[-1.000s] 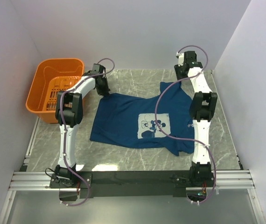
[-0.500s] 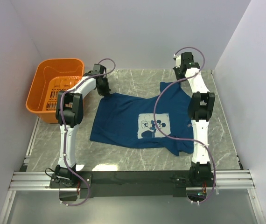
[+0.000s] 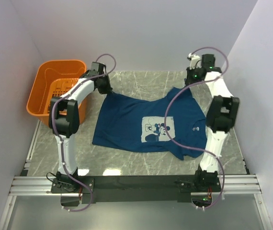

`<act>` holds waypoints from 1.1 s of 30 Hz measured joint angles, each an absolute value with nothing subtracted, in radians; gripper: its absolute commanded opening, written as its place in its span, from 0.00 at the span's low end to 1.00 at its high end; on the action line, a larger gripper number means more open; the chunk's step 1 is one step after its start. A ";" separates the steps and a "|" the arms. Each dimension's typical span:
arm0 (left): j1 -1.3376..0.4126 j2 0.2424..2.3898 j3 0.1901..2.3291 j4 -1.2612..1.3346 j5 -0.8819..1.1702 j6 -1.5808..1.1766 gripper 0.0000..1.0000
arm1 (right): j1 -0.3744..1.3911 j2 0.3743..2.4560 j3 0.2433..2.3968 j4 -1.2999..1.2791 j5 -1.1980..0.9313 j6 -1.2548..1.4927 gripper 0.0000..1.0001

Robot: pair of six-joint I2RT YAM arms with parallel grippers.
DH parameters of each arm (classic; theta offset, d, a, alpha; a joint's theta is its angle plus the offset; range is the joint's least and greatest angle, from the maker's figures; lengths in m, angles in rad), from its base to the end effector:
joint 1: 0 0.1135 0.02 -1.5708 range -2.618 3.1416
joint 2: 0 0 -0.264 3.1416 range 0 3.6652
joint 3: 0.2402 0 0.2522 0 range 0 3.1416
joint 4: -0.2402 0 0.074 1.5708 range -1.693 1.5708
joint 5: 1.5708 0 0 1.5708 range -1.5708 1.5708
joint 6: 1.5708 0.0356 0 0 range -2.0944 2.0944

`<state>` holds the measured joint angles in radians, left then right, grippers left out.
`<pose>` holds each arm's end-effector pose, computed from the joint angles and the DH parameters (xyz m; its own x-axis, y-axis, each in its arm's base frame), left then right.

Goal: Fold and stack the t-shirts
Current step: Flatten the tshirt out

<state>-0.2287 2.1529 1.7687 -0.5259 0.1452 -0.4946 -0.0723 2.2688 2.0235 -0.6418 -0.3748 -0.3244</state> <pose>0.4680 -0.1142 0.2116 -0.8244 -0.2903 -0.4859 -0.0915 0.9155 -0.3919 0.5091 -0.0238 0.2314 -0.6808 -0.2481 -0.6892 -0.4013 0.9134 0.0677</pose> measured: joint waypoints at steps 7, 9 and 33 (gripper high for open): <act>-0.229 1.950 1.662 -0.414 0.174 -0.519 0.00 | -0.078 1.862 1.835 -0.526 -0.565 -0.366 0.00; -0.229 1.901 1.637 -0.388 0.183 -0.520 0.00 | -0.072 1.785 1.833 -0.503 -0.606 -0.376 0.00; -0.202 1.253 1.644 -0.133 0.055 -0.508 0.00 | -0.289 1.514 2.267 -0.421 -0.687 -0.179 0.00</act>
<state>-0.2024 1.2526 1.6444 -0.1333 0.0547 -0.5076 -0.2890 1.5139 2.2669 -0.4213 -0.6872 -0.1787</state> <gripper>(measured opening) 0.025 0.008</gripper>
